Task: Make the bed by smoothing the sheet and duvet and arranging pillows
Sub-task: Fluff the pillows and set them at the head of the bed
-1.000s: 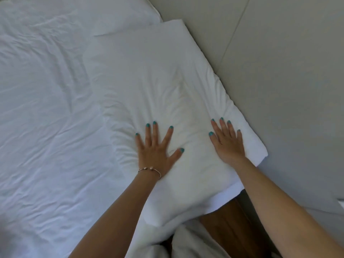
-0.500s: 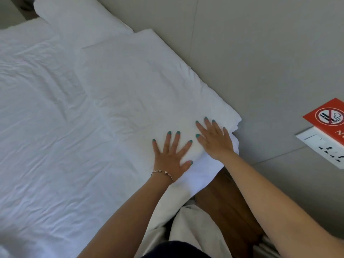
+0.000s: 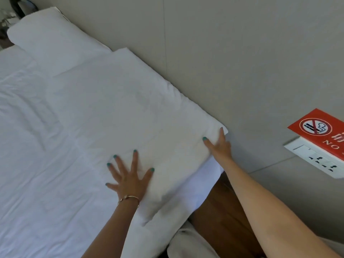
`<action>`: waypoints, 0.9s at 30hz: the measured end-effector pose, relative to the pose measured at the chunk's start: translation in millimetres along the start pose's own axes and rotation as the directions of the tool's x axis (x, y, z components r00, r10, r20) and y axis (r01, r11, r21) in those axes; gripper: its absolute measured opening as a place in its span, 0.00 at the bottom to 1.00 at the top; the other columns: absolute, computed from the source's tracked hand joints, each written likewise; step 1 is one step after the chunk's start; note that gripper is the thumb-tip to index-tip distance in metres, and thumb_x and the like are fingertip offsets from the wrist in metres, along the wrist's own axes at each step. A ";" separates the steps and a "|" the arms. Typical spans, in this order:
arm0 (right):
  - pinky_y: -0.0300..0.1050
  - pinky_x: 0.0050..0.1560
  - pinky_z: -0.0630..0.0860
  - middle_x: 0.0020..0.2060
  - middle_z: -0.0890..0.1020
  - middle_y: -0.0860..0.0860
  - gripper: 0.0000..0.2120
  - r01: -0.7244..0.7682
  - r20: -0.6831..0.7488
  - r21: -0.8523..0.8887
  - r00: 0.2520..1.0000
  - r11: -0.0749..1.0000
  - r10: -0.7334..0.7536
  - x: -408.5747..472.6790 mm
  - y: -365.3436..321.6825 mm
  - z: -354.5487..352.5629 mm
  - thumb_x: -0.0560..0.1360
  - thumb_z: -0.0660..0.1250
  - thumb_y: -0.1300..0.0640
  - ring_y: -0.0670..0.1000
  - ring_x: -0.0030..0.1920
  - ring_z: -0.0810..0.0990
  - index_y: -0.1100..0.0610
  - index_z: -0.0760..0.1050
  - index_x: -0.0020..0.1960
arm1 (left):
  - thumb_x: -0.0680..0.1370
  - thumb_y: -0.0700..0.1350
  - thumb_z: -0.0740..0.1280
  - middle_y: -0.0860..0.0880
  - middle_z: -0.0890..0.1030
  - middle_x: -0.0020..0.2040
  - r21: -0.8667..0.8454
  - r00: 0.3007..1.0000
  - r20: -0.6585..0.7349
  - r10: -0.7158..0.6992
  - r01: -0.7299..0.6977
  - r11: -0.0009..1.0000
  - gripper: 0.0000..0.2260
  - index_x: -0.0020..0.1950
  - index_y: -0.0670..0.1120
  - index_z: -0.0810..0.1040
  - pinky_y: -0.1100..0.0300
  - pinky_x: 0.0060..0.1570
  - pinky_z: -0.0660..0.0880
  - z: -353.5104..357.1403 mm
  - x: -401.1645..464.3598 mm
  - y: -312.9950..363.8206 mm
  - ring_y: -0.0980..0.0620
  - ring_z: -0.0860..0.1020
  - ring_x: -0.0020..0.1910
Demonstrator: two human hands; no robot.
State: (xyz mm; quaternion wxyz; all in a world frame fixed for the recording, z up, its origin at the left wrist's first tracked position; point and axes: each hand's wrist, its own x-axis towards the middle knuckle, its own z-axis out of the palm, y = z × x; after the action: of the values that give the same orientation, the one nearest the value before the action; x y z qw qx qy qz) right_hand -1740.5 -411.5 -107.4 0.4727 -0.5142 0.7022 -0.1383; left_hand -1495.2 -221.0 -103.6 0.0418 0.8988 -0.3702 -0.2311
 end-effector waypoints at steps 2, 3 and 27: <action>0.55 0.69 0.62 0.77 0.48 0.57 0.48 0.027 0.081 -0.051 0.996 0.998 -0.023 17.3 -3.8 2.5 0.68 0.70 0.34 0.60 0.75 0.56 0.35 0.42 0.76 | 0.69 0.75 0.56 0.52 0.30 0.76 0.004 1.000 -0.016 0.001 -0.001 1.000 0.39 0.72 0.72 0.36 0.26 0.67 0.49 5.2 10.8 -1.0 0.45 0.29 0.74; 0.54 0.69 0.63 0.77 0.47 0.55 0.51 0.026 0.094 -0.054 0.995 0.998 -0.021 24.8 -3.4 2.8 0.66 0.72 0.34 0.59 0.76 0.55 0.34 0.40 0.76 | 0.68 0.75 0.58 0.52 0.31 0.76 0.000 0.999 -0.039 -0.002 0.002 1.000 0.41 0.72 0.72 0.37 0.27 0.67 0.50 6.1 15.1 -1.2 0.46 0.30 0.75; 0.41 0.63 0.71 0.64 0.71 0.45 0.36 0.253 -0.006 0.323 0.964 0.912 -0.265 12.7 -9.2 -21.1 0.66 0.79 0.61 0.46 0.63 0.70 0.44 0.68 0.68 | 0.62 0.58 0.79 0.42 0.63 0.62 -0.596 0.938 -0.028 -0.345 0.261 0.760 0.49 0.72 0.69 0.51 0.47 0.57 0.72 -5.5 -36.1 8.2 0.44 0.70 0.45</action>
State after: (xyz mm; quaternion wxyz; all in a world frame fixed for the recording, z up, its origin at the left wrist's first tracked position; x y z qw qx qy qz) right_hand -1752.4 -432.5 -96.9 0.5409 -0.5213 0.5868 -0.3021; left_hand -1520.4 -202.8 -82.8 0.3024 0.9037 -0.1272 -0.2751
